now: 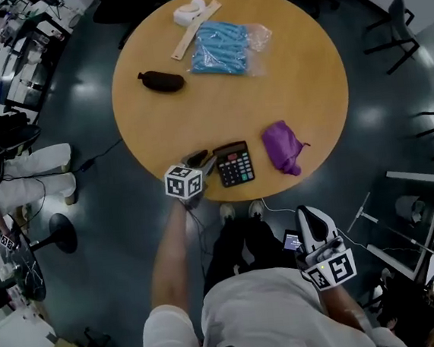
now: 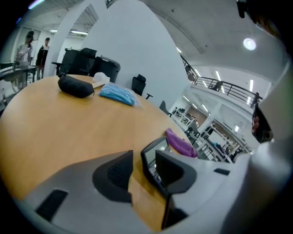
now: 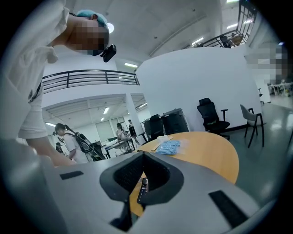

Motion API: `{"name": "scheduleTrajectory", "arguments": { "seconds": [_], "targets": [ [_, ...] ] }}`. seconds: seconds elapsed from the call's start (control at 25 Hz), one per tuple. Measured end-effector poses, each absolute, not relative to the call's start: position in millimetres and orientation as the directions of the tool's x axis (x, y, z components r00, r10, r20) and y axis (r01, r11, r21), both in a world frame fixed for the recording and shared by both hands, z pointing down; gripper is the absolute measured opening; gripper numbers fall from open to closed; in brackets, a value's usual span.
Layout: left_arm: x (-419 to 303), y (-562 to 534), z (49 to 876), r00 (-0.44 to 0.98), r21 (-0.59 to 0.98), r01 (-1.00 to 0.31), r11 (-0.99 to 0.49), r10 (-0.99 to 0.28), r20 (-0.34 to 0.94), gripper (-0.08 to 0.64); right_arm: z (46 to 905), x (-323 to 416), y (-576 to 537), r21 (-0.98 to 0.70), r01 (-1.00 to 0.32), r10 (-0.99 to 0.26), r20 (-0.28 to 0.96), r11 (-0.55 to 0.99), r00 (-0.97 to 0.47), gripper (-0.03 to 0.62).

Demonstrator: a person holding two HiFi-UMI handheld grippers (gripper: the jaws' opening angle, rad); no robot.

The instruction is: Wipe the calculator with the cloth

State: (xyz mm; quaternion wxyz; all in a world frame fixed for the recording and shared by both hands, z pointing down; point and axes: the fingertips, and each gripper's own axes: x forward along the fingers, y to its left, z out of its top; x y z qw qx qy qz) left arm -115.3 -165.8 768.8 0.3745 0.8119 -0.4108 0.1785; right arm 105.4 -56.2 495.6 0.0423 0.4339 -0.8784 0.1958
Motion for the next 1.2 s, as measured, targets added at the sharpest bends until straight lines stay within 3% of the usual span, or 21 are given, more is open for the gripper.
{"name": "scheduleTrajectory", "arguments": {
  "seconds": [0.6,1.2],
  "targets": [
    [-78,-177,790,0.733,0.543,-0.653,-0.529,-0.258,0.63,0.143,514,113,-76,-0.335,-0.791,-0.74,0.294,0.513,-0.605,0.015],
    [-75,-168,773,0.744,0.559,-0.657,-0.505,-0.315,0.589,0.071,515,108,-79,-0.338,-0.777,-0.732,0.279,0.531,-0.621,0.015]
  ]
}}
